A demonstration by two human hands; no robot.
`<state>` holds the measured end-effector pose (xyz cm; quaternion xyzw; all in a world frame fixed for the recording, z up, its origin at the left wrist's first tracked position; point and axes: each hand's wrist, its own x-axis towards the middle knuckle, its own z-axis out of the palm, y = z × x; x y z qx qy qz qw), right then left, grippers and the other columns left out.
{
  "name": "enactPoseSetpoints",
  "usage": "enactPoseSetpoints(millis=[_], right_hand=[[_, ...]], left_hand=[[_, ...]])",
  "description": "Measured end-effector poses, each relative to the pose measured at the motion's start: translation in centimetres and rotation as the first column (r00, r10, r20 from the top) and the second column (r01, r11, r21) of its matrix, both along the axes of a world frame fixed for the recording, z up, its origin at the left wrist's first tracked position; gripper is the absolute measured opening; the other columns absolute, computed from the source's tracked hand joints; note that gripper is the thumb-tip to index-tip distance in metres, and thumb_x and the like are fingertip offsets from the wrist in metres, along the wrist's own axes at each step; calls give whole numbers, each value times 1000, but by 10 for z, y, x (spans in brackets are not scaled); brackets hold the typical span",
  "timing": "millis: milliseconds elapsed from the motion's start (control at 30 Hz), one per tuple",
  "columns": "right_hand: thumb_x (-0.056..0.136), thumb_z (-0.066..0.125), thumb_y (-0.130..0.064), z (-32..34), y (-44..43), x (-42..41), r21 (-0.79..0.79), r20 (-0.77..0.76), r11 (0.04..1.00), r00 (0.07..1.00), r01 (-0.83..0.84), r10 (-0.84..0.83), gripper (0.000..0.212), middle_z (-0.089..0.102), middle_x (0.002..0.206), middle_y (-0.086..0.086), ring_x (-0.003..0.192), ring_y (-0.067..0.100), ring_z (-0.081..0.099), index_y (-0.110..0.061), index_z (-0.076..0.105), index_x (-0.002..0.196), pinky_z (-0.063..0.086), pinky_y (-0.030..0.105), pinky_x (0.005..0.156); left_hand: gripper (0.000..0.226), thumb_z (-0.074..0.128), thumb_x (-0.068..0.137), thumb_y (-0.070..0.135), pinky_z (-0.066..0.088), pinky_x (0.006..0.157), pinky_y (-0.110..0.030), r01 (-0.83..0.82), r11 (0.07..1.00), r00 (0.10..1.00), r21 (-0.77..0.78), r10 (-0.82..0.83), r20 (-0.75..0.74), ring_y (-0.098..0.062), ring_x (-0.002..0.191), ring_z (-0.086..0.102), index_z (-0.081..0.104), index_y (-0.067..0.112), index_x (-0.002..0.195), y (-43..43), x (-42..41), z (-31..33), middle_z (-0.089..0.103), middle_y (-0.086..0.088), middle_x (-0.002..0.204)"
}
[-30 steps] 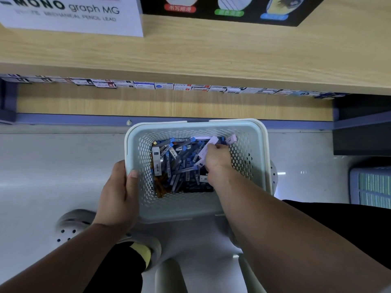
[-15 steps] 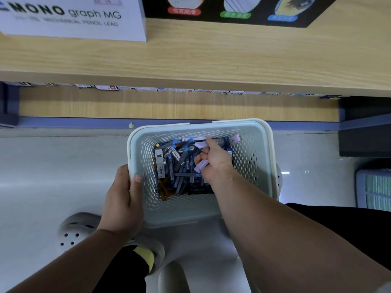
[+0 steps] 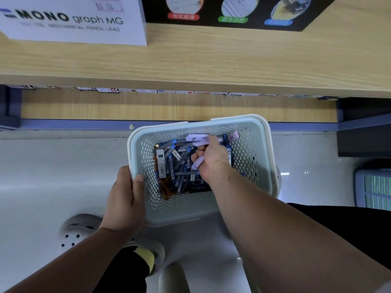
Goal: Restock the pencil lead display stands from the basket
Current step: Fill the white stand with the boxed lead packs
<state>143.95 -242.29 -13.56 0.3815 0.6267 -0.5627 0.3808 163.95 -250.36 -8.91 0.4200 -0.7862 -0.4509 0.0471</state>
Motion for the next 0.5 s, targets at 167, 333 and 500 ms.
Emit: enactPoseSetpoints(millis=[167,333,500], right_hand=[[106,38,-37,3,14,-3,48,0,998,999,43,-43,50,47,67,9,49,15,27,-6,54,69,21,29,49],[104,45,-29,6,24,-3,62,-57,997,998,37,-34,52,60,65,9,47,14,36,-8,63,60,29,25,43],[97,64,-24,9,29,0,192,-174,979,984,61,-28,15,60,71,5,45,12,44,-10,62,103,34,20,43]], left_hand=[[24,33,97,40,29,57,-33,8,1000,1000,0,-8,9,-2,73,50,41,17,96,0,0,0,52,9,81],[28,32,96,40,35,59,-24,11,1000,1000,3,-11,25,-3,74,51,42,15,98,-1,-1,0,53,7,82],[29,31,96,40,34,58,-36,6,1000,1000,9,-6,23,-6,73,50,43,13,98,0,-1,1,54,3,81]])
